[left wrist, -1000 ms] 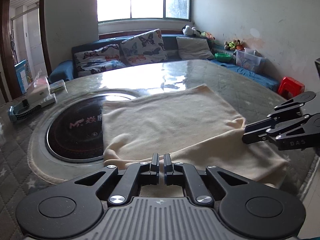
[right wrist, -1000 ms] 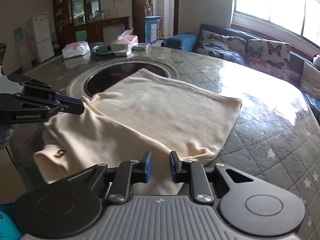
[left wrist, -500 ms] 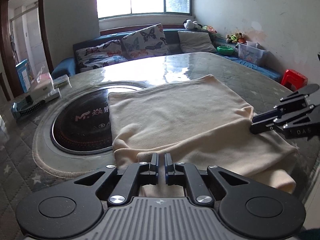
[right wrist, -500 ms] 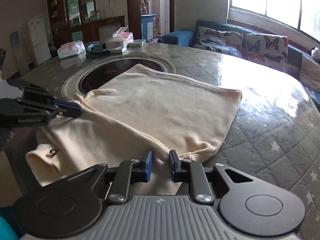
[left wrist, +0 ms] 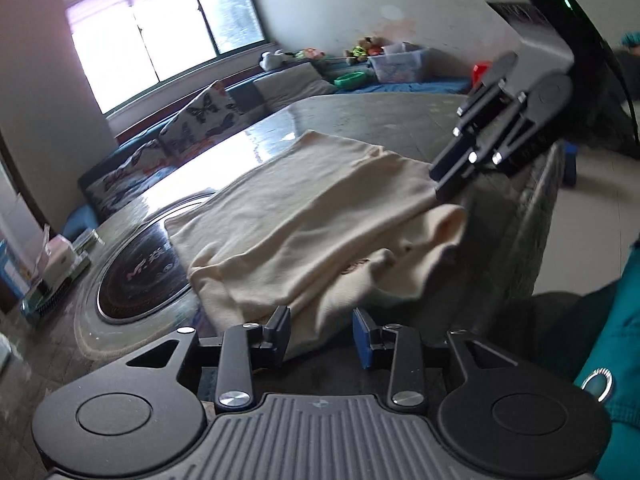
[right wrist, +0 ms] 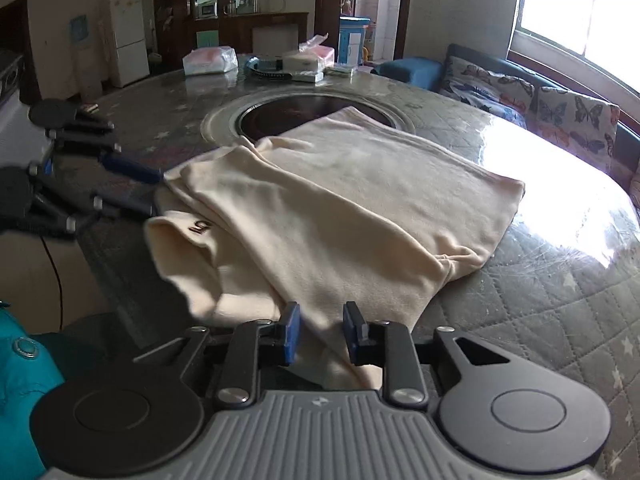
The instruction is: Fold clothes
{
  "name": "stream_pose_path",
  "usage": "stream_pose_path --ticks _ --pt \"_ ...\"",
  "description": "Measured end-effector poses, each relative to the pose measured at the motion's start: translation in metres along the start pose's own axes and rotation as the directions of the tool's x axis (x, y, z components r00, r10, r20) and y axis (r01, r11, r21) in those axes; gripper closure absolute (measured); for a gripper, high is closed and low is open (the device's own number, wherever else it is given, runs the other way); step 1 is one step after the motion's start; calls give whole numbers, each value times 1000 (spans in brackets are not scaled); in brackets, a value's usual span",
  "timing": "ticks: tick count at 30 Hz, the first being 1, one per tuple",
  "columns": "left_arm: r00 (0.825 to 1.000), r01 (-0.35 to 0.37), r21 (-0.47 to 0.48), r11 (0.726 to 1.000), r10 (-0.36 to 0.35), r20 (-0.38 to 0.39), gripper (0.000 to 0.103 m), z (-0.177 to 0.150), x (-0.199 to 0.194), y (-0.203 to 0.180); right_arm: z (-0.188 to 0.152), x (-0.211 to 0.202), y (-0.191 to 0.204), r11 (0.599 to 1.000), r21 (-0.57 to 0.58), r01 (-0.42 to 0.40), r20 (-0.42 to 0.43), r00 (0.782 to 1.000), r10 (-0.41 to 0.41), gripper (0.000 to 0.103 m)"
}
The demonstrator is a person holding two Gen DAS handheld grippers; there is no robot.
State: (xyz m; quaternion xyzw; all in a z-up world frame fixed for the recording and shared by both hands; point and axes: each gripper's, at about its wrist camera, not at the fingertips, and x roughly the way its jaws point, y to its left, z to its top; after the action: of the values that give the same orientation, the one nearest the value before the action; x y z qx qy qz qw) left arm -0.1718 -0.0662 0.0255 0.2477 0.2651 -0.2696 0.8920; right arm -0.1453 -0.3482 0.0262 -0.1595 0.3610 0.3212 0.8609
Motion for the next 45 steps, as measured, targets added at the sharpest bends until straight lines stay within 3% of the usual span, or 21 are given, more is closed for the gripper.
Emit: stream_pose_path --ticks 4,7,9,10,13,20,22,24,27,34,40,45 --pt "1000 -17 34 999 16 12 66 -1 11 -9 -2 -6 5 999 -51 15 -8 1000 -15 78" --pt "999 -40 63 997 38 35 66 -1 16 -14 -6 -11 12 992 -121 35 -13 999 -37 69" --pt "998 -46 50 998 44 49 68 1 18 -13 -10 -13 19 981 -185 51 -13 998 -55 65" --pt "997 -48 43 998 46 56 79 2 18 -13 -12 -13 23 976 -212 54 -14 998 -59 61" --pt "996 -42 4 999 41 78 88 9 19 -6 -15 -12 32 960 -274 49 -1 999 -51 59" --pt "994 -14 -117 993 26 102 93 29 28 19 -9 2 38 958 -286 35 49 999 -22 55" --pt "995 -13 -147 989 28 101 93 33 33 25 -5 9 35 964 -263 33 61 998 -18 59" --pt "995 -12 -169 986 28 96 93 34 37 29 0 15 29 974 -226 29 56 998 -17 78" --pt "995 -21 -164 986 37 93 86 30 35 30 10 18 14 991 -132 -6 55 998 14 91" --pt "995 -54 -103 993 62 72 74 11 23 23 34 14 -14 999 -3 -53 100 994 53 93" --pt "993 -113 -9 994 113 41 74 -3 29 16 40 12 -20 999 14 -36 122 992 34 94" --pt "993 -114 1 994 114 44 90 -4 30 17 36 9 -17 999 27 -20 136 991 16 95"
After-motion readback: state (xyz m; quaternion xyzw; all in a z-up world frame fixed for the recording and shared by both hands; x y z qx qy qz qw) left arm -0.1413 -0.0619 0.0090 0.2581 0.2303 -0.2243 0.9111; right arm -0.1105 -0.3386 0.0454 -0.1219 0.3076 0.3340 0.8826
